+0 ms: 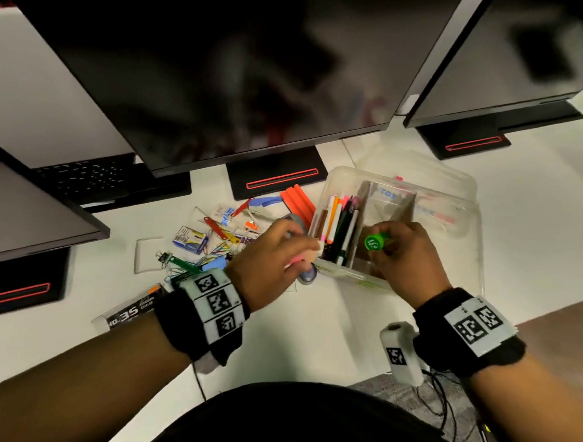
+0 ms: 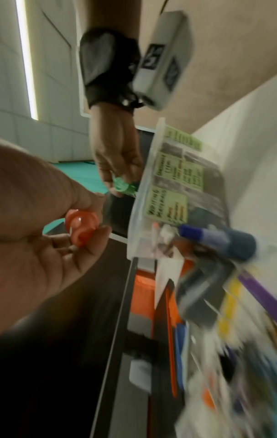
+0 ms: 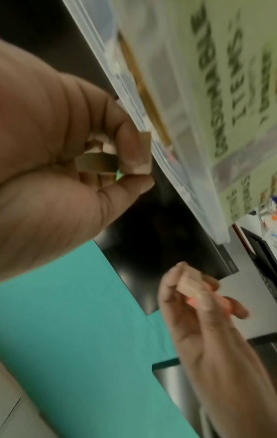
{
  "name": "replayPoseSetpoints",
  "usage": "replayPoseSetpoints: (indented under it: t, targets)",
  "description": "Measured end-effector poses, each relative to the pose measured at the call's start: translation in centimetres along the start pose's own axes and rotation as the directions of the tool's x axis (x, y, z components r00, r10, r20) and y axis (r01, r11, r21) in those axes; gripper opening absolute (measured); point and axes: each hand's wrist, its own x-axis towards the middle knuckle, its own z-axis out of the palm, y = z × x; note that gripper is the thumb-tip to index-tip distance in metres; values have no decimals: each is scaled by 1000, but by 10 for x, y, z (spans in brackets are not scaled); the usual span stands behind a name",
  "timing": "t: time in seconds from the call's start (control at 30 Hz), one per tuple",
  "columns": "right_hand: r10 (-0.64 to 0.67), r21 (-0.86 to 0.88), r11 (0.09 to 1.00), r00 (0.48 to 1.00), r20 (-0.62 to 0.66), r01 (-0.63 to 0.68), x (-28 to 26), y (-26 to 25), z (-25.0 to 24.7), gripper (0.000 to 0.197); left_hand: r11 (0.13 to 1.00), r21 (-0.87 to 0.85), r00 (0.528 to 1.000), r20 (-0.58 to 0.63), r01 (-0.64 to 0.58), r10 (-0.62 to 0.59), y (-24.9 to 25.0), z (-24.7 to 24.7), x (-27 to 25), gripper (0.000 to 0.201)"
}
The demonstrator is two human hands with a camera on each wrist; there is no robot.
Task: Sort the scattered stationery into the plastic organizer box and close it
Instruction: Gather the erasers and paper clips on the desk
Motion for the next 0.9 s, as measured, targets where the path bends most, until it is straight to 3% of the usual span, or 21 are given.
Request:
replayPoseSetpoints:
  t: [0.13, 0.23, 0.33, 0.43, 0.5, 0.6, 0.67, 0.8, 0.9]
  targets:
    - [55, -102, 993, 998, 17, -53, -1, 18, 0, 32, 993, -104, 996, 82, 53, -44, 38, 23, 44, 38]
    - [54, -108, 993, 999, 7, -53, 0, 21, -3, 32, 987, -115, 979, 183, 111, -89, 54, 38, 62, 54]
    - [134, -78, 988, 991, -9, -134, 1, 21, -10, 30, 986, -107, 961, 258, 128, -96, 55, 41, 64, 61]
    - [215, -51, 975, 976, -38, -217, 1, 21, -13, 35, 957, -177, 952, 245, 230, -184, 44, 31, 56, 59]
    - [202, -39, 978, 978, -57, -204, 1, 19, -13, 37, 933, -221, 955, 153, 285, -255, 32, 19, 50, 55]
    - [78, -7, 997, 997, 11, -78, -4, 3, -4, 27, 938, -163, 951, 3, 307, -310, 4, -1, 35, 43]
    - [-64, 20, 998, 991, 119, 62, -10, -14, 6, 21, 928, -91, 931, -22, 360, -364, -19, -11, 20, 35]
    - [-287, -8, 949, 872, 397, 316, -22, -44, 38, 19, 868, 45, 865, 68, 494, -496, -61, -20, -16, 26]
    - [-307, -75, 909, 782, 542, 409, -27, -53, 68, 24, 834, 105, 823, 135, 541, -551, -77, -15, -40, 28]
